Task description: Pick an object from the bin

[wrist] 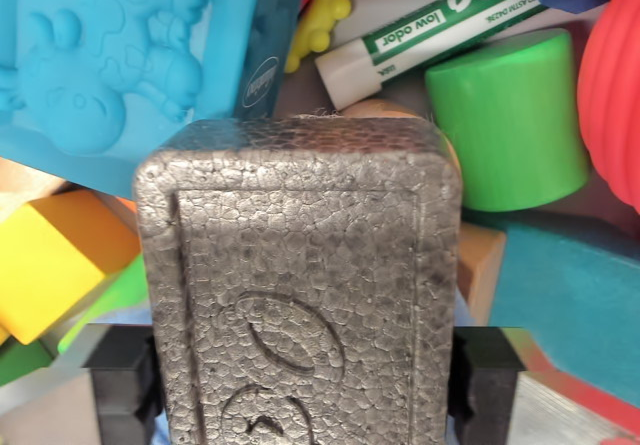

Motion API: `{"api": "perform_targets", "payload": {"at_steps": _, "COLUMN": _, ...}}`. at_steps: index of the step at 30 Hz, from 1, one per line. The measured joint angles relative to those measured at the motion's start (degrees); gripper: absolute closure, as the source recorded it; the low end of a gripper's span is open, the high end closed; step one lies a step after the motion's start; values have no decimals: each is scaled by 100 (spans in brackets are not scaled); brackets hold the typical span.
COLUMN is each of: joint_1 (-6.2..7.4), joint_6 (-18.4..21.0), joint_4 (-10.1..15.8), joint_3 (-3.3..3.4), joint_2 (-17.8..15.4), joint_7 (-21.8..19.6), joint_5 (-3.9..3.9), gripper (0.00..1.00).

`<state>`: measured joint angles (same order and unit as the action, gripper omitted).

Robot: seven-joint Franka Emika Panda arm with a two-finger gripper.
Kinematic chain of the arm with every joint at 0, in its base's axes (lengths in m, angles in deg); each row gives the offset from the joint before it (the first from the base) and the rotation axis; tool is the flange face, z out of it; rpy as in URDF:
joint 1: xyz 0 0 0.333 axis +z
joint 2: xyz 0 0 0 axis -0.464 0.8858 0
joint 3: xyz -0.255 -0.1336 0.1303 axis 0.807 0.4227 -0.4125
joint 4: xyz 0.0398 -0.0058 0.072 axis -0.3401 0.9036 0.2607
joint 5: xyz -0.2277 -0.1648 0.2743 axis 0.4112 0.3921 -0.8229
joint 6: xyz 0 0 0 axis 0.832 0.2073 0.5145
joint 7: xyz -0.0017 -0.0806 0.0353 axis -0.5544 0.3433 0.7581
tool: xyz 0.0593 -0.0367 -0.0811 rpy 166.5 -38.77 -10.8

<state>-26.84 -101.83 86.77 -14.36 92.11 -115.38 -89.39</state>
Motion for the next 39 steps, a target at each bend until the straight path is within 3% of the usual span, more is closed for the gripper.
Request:
{"api": "perform_targets", "payload": {"at_steps": 24, "joint_1": 0, "joint_6": 14, "joint_4": 0, "joint_3": 0, "joint_2": -20, "joint_7": 0, "joint_5": 0, "gripper": 100}}
{"api": "perform_targets", "payload": {"at_steps": 39, "joint_1": 0, "joint_6": 361, "joint_4": 3, "joint_3": 5, "joint_2": -385, "joint_7": -3, "joint_5": 4, "gripper": 100}}
